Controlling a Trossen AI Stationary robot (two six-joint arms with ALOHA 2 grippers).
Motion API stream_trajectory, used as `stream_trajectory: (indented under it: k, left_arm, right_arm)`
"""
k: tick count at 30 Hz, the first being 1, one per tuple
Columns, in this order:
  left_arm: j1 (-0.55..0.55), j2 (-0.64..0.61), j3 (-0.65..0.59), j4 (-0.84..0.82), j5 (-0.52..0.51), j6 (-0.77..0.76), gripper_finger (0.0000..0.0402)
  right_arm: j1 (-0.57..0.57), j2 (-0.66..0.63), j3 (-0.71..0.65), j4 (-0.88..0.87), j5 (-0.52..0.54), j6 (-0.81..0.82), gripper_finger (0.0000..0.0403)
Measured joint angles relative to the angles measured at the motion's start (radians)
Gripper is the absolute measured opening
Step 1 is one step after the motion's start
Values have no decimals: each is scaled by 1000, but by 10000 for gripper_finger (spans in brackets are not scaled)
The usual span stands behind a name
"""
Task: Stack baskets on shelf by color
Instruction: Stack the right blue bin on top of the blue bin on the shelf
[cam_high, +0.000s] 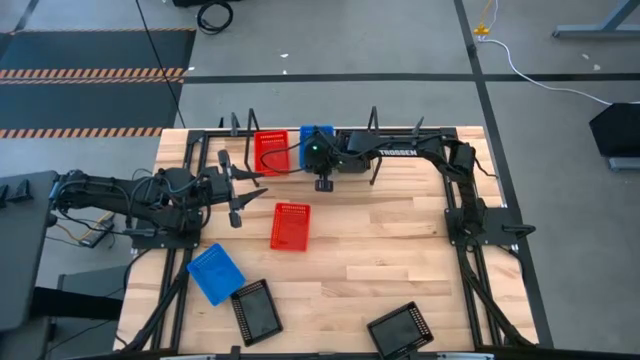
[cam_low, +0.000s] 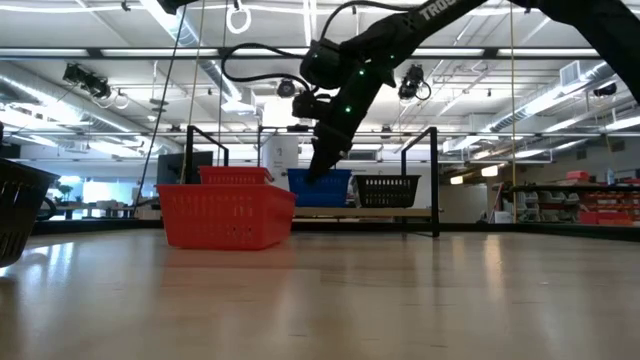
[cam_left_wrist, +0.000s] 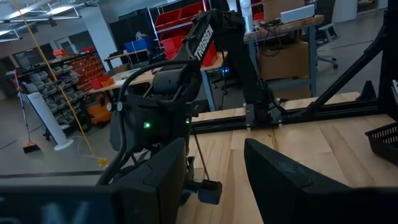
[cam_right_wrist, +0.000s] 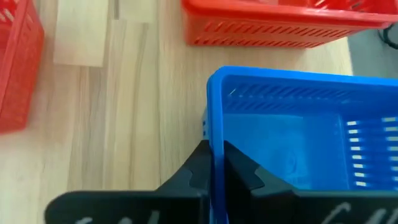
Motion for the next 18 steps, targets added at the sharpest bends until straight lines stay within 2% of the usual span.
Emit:
stream_trajectory:
  k: [3,13,18]
  left_arm:
    - [0,0,0,0,0,0,172]
    - [0,0,0,0,0,0,172]
    - [0,0,0,0,0,-1,172]
  right_arm:
    - [5,0,0,29,6,2,31]
    - [15,0,0,35,-19,39,20]
    - [27,0,0,28,-21,43,31]
